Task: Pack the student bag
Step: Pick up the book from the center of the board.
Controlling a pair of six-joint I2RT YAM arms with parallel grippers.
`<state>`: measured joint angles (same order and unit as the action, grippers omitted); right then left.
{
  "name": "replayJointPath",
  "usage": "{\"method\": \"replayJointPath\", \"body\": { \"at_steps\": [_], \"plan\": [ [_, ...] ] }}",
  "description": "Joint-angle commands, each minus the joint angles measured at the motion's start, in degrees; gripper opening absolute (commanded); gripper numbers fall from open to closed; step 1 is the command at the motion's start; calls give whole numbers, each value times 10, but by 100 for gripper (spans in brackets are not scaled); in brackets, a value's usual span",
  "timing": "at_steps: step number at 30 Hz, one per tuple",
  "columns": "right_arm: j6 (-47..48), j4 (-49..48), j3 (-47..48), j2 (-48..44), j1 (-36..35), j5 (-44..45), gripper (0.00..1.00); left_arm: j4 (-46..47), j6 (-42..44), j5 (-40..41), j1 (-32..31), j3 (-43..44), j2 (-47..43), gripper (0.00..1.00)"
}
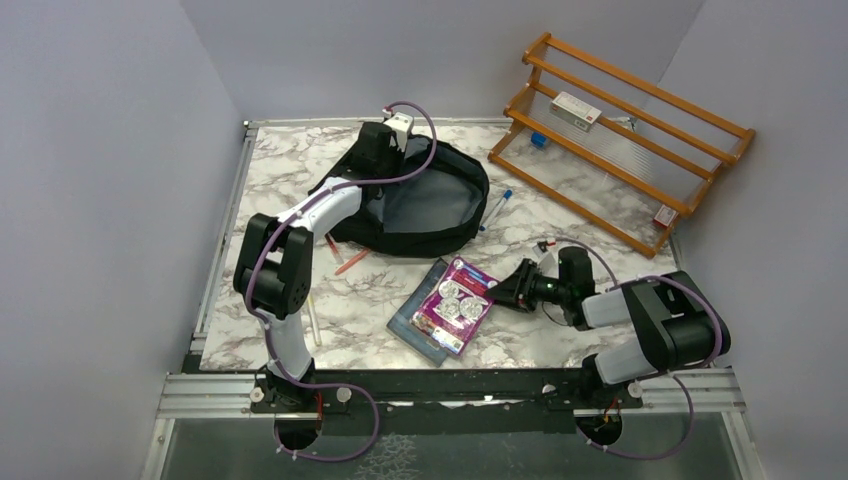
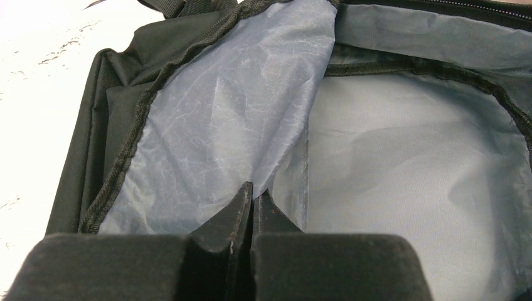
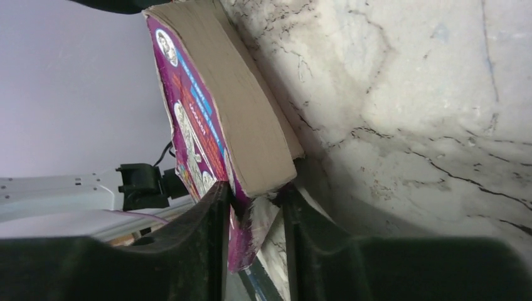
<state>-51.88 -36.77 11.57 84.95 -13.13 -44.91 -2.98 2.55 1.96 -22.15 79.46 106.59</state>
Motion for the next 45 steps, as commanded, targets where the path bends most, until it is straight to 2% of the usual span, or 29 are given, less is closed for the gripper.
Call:
{"method": "replayJointPath", "body": {
  "at_steps": [1,5,9,10,15,18,22,26,30,39,45],
  "plan": [
    [-21,-66,-17,-14,2,13,28,-4,-3,-17,-3,-6,-33,0],
    [-24,-73,-22,-39,2,18,17,-5,-1,-15,-3,-6,-31,0],
    [-34,-60,-24,-77,2,27,1,-6,0,-13,-3,-6,-31,0],
    [-42,-58,-26,-89,2,32,1,-6,0,-13,-3,-6,-31,0],
    [-98,-48,-35,-159,2,63,1,-6,-1,-13,-3,-5,-31,0],
    [-151,-21,-49,-218,2,119,1,-6,-3,-16,-3,-4,-31,0],
    [-218,61,-66,-329,0,205,1,-7,-8,-19,-3,-4,-30,0],
    [-217,135,-49,-401,-1,238,1,-8,-13,-19,-3,-1,-27,0],
    [-199,184,-30,-403,-1,236,1,-20,-22,-35,-3,6,-19,0],
    [-167,211,-61,-385,-1,225,1,-48,-39,-33,-8,22,11,0],
    [-144,207,-65,-374,-1,222,1,-94,-51,-36,-13,54,48,21]
  ]
}}
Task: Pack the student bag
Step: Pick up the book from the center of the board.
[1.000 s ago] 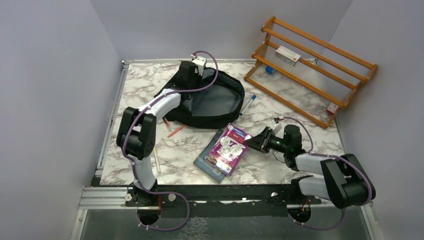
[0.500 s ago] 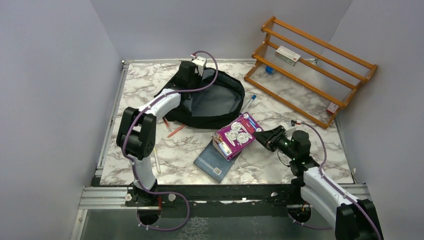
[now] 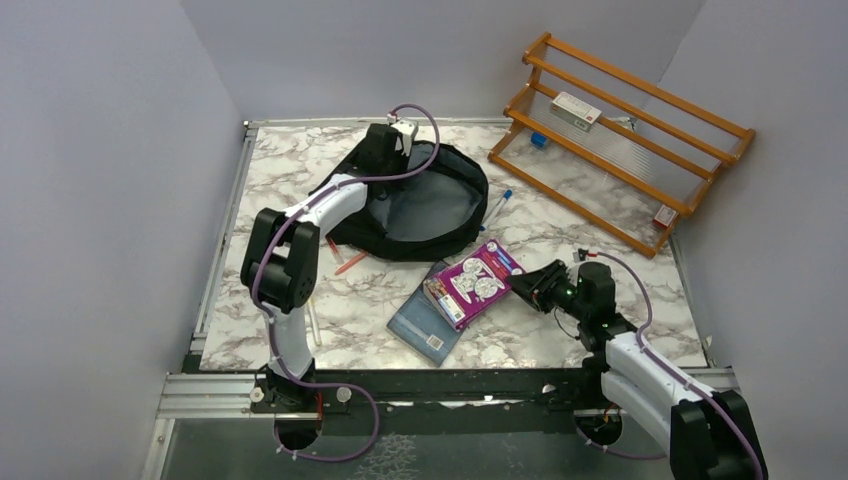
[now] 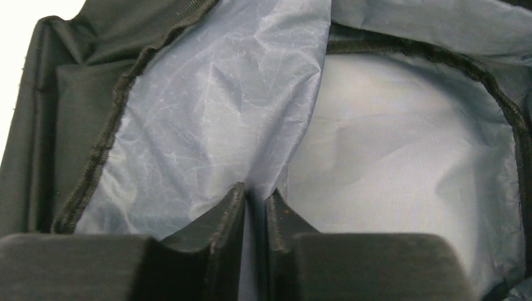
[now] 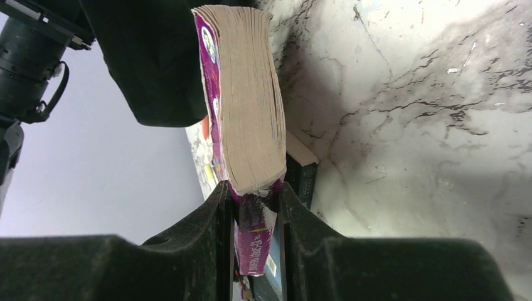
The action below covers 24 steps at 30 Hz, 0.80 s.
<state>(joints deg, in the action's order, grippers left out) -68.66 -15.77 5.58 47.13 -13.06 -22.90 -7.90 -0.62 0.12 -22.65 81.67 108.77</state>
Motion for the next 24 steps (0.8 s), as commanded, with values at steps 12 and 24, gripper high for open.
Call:
{"method": "replayJointPath", "body": {
  "at_steps": [12,24],
  "plan": [
    [158,-23,41,-15,-2,-47,1,-50,-56,-71,-19,11,-68,66],
    [303,-93,112,-25,-2,-137,1,149,-65,-319,-15,-199,-278,99]
  ]
}}
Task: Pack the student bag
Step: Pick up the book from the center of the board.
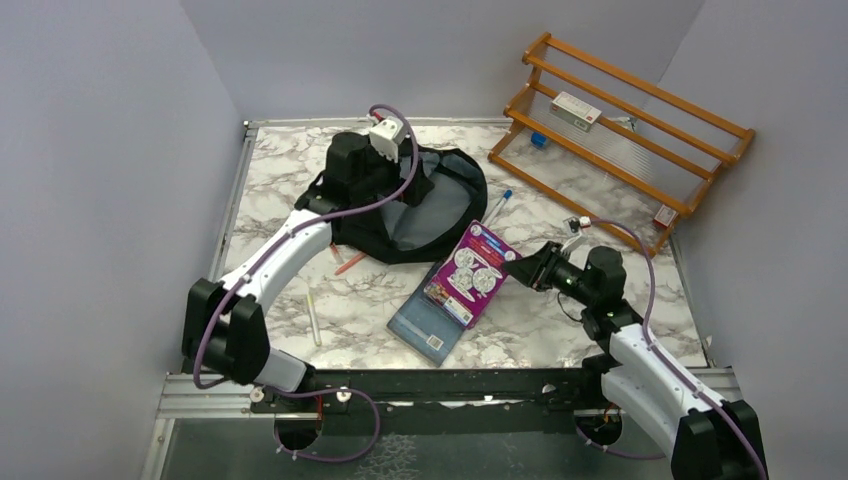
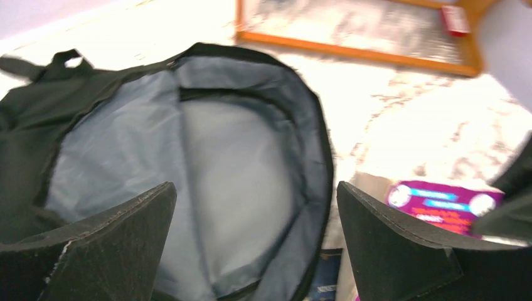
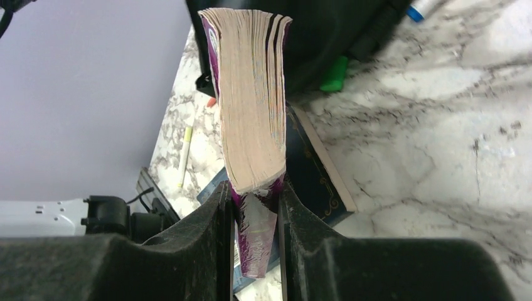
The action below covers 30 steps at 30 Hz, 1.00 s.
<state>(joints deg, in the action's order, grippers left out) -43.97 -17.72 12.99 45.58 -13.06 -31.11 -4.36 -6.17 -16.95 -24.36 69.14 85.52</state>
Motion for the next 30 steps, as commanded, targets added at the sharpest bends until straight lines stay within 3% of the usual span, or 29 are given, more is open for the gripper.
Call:
{"method": "replayJointPath", "body": {
  "at_steps": [1,10,17,24,30],
  "plan": [
    [65,-76,46,-9,-2,-62,1,129,-11,-181,2,-86,-52,99],
    [148,-50,132,-11,-2,-138,1,197,-32,-362,2,-157,-59,99],
    [132,-64,142,-19,-2,-148,1,225,-54,-454,-4,-152,-47,99],
    [119,-70,156,-27,-2,-150,1,229,-56,-493,-23,-150,-52,98],
    [77,-139,163,-29,-2,-192,1,229,-64,-480,-30,-149,-31,99]
  ]
}}
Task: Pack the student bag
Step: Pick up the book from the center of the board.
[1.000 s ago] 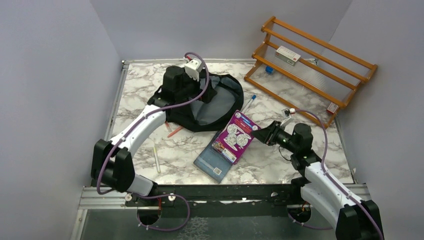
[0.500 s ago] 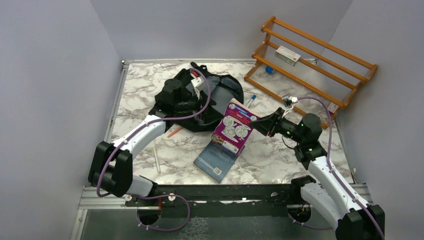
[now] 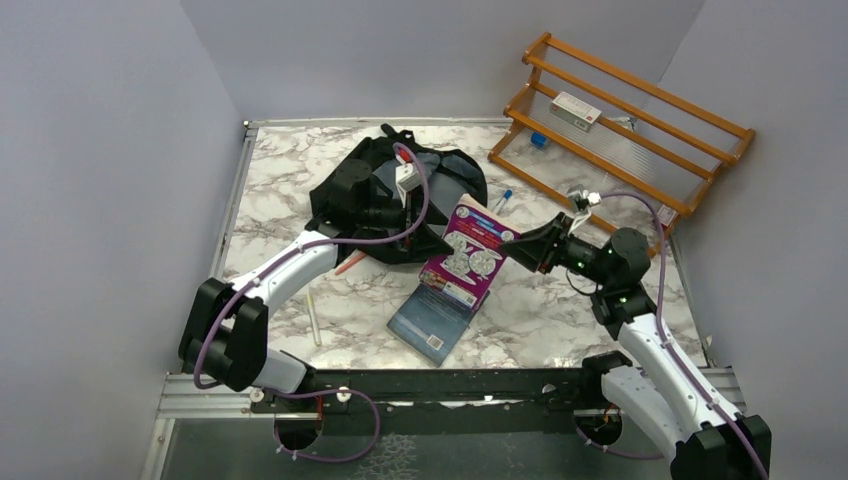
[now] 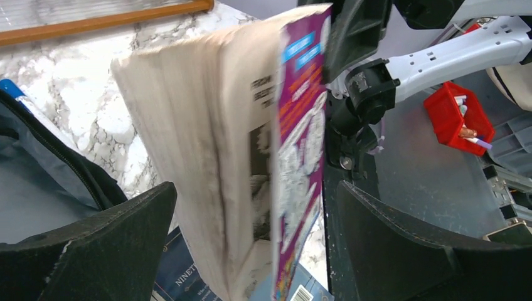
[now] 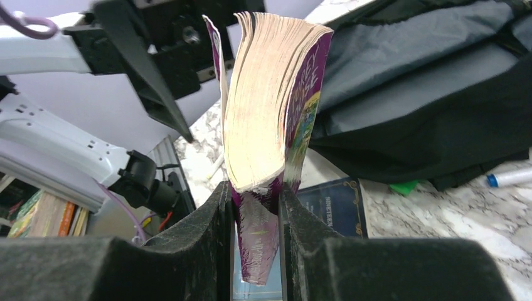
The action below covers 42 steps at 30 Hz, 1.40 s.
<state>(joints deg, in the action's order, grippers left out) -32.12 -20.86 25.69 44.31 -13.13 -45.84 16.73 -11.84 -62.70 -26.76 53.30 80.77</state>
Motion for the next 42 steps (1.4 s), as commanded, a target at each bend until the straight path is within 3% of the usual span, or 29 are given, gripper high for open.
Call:
{"method": "replayJointPath", "body": {
  "at_steps": [1,7,13,16,20,25,28,30,35,42],
  "plan": [
    [-51,-123,36,-15,-1,-50,1,18,-7,-24,-8,11,19,99],
    [-111,-199,31,-9,-2,-59,1,17,-14,-31,-29,18,32,92],
    [-108,-196,29,-6,-1,-35,1,17,-42,-56,-36,23,38,69],
    [-84,-160,40,-6,-1,-22,1,17,-49,-75,-36,28,37,56],
    [-36,-94,57,-15,-1,0,1,18,-60,-78,-36,35,37,27],
    [44,18,85,-30,-1,43,1,18,-68,-76,-36,44,40,3],
    [97,90,104,-39,-1,73,1,18,-71,-68,-36,47,39,0],
    [128,142,122,-41,-1,85,14,16,-67,-61,-36,49,37,0],
    [200,270,197,-26,-1,115,60,-53,-5,-43,-36,71,32,0],
    [291,407,335,37,-1,47,80,-260,160,-20,-36,143,28,0]
  ]
}}
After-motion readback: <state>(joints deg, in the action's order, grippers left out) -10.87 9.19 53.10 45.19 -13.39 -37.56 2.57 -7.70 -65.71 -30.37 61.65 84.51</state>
